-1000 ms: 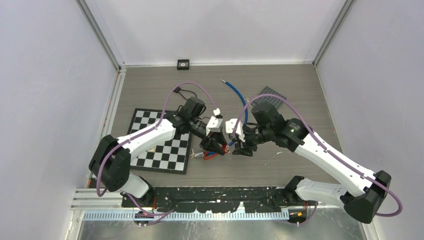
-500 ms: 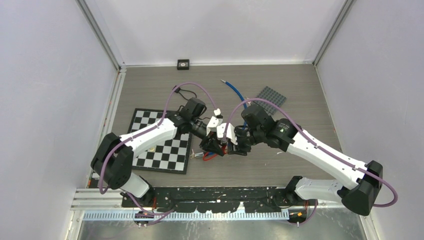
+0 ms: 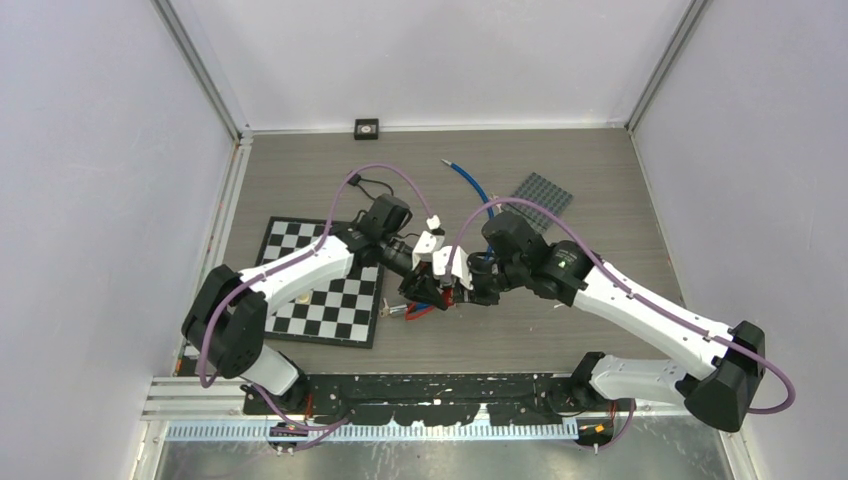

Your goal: Unlock with the key

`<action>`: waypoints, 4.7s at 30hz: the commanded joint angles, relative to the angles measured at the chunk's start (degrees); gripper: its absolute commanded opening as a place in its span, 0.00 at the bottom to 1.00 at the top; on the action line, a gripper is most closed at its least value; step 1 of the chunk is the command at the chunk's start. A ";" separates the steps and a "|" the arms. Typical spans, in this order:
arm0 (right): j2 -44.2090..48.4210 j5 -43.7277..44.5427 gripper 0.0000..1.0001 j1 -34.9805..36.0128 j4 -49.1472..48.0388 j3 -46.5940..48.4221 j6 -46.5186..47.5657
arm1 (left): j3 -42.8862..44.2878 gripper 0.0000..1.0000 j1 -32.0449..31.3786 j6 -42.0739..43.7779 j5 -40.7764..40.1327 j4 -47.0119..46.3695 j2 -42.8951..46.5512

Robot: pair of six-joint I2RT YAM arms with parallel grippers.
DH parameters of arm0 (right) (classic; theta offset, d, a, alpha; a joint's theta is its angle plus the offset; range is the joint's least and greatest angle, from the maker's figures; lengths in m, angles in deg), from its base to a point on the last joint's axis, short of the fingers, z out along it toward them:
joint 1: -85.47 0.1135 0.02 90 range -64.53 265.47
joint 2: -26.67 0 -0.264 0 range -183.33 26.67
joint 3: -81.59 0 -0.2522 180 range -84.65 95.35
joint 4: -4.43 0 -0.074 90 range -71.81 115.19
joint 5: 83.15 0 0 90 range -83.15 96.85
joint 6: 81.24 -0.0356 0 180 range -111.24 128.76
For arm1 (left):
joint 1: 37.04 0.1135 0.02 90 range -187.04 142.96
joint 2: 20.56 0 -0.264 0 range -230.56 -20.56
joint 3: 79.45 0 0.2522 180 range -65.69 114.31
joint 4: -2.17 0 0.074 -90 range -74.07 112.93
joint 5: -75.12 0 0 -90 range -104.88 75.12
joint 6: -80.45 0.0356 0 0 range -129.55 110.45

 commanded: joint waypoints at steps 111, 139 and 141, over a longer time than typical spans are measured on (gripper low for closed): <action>-18.48 -26.63 0.01 -33.76 -29.84 -3.02 -54.11 | -5.18 0.51 -4.42 0.97 -46.95 -26.86 1.34; -19.11 -24.66 0.01 -36.44 -35.47 -5.31 -59.73 | -2.65 0.00 -5.09 1.91 -42.06 -27.33 -3.26; -18.82 -23.58 0.01 -36.91 -35.82 -5.83 -60.09 | -3.32 0.00 -5.12 0.84 -42.07 -28.20 -3.17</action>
